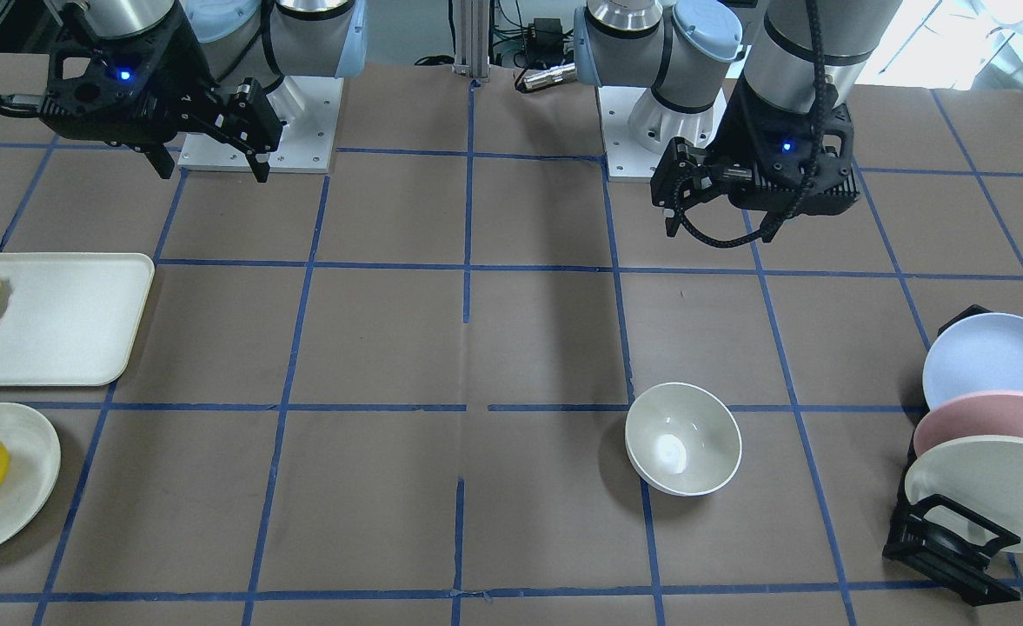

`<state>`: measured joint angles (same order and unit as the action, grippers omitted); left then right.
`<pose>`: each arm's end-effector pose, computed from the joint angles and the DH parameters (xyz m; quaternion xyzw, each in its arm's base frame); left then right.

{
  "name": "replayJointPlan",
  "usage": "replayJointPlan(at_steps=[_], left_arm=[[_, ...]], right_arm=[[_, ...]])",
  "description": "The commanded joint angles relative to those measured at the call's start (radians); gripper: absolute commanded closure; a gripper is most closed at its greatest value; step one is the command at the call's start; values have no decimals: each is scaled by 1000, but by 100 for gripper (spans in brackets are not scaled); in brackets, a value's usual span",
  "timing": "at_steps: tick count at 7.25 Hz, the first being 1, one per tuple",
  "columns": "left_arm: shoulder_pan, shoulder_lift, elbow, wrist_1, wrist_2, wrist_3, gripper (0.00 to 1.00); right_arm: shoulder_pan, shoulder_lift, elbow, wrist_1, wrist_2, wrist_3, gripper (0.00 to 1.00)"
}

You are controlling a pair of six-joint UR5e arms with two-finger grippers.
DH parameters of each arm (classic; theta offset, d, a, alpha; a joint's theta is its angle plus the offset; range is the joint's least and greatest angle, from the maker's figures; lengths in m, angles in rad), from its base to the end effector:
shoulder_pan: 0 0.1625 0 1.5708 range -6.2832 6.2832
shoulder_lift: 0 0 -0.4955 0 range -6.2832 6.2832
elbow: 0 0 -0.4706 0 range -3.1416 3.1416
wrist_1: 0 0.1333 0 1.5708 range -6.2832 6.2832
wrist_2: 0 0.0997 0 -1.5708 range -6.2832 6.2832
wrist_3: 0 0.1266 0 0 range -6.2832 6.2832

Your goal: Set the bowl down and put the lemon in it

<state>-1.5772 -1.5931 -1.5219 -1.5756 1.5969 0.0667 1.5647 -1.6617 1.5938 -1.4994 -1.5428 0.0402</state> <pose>-0.1337 -0.5831 0.5460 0.0364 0.9992 -0.0105 0.0134 0.1336 -0.5246 0.5610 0.0232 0.9996 0.0020 0.0140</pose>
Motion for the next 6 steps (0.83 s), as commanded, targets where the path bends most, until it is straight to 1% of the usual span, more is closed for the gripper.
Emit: replayJointPlan(at_steps=[1,2,3,4,5,6], left_arm=[[0,2,-7,2,0,2,0],[9,-10,-6,6,0,4,0],[43,-45,-6,37,-8,57,0],[104,-111,-7,140,-15,97,0],[143,-172,-4,160,-20,117,0],[155,-247,-7,239,-29,154,0]], right_arm=[[0,0,2,1,0,-2,0],[0,0,0,1,0,-2,0],[0,5,2,-1,-2,-2,0],[-2,11,17,-1,-5,-5,0],[-18,8,41,-16,-19,-6,0],[-37,13,44,-19,-57,-12,0]])
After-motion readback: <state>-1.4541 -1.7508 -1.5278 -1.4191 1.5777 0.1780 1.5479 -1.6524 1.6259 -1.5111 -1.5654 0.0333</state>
